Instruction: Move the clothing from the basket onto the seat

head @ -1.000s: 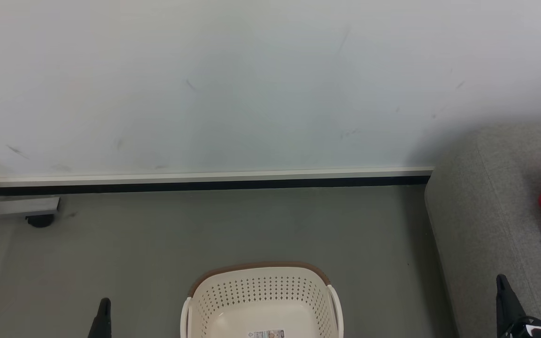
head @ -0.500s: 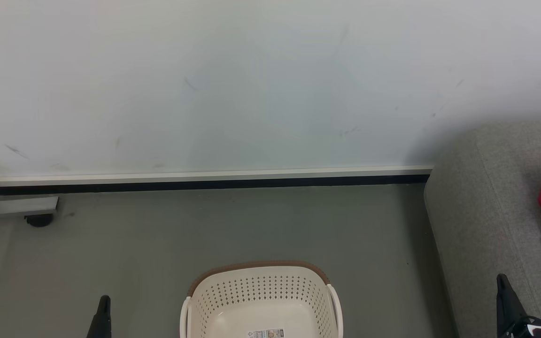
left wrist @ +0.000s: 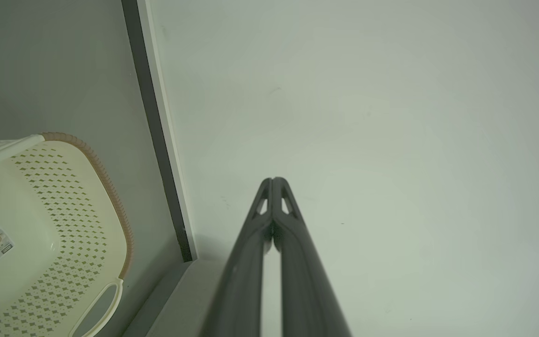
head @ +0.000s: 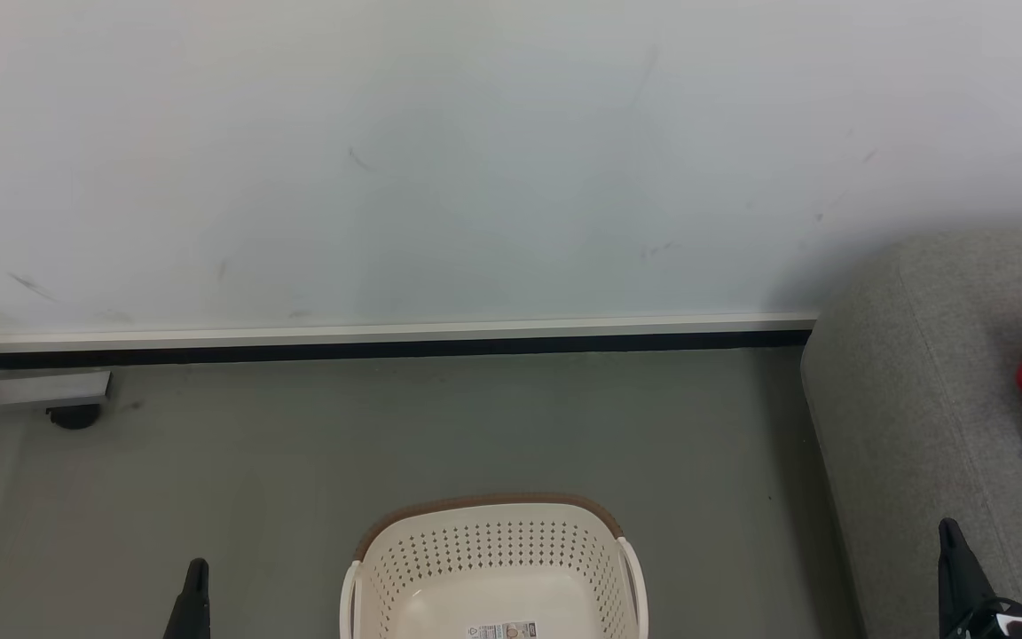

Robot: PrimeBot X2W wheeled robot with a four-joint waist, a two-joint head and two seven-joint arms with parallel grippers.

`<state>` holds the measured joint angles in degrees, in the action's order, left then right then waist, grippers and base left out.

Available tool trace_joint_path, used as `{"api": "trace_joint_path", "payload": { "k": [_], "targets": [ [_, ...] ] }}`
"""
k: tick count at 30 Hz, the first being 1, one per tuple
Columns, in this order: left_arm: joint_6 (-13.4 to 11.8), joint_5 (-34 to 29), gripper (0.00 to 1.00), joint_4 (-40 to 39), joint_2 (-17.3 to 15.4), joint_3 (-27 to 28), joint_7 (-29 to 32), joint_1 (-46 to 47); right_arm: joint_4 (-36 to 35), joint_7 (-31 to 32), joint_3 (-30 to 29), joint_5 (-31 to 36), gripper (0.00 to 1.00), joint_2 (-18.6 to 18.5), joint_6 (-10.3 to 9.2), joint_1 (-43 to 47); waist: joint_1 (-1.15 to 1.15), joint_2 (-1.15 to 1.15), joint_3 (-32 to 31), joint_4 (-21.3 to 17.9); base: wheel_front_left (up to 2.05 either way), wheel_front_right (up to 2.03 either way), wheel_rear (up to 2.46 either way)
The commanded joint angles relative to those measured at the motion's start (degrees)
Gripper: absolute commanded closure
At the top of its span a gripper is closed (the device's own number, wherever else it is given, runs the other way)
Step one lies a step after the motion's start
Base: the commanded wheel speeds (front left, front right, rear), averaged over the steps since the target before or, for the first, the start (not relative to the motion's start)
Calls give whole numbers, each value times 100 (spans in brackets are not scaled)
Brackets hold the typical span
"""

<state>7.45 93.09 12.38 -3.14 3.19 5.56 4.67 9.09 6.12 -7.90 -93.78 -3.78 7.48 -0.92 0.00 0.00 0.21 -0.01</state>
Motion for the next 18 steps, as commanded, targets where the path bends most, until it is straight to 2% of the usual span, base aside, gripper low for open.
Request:
{"api": "trace_joint_path", "payload": {
  "k": [1, 18],
  "targets": [
    [10, -12, 100, 19, 2, 24, 19, 6, 18, 38, -9, 17, 100, 25, 2, -48, 0, 0, 0, 0, 0, 0, 0],
    [10, -26, 100, 20, 10, 34, 25, 7, 20, 46, -34, 38, 100, 40, 2, -52, 0, 0, 0, 0, 0, 0, 0]
  ]
}}
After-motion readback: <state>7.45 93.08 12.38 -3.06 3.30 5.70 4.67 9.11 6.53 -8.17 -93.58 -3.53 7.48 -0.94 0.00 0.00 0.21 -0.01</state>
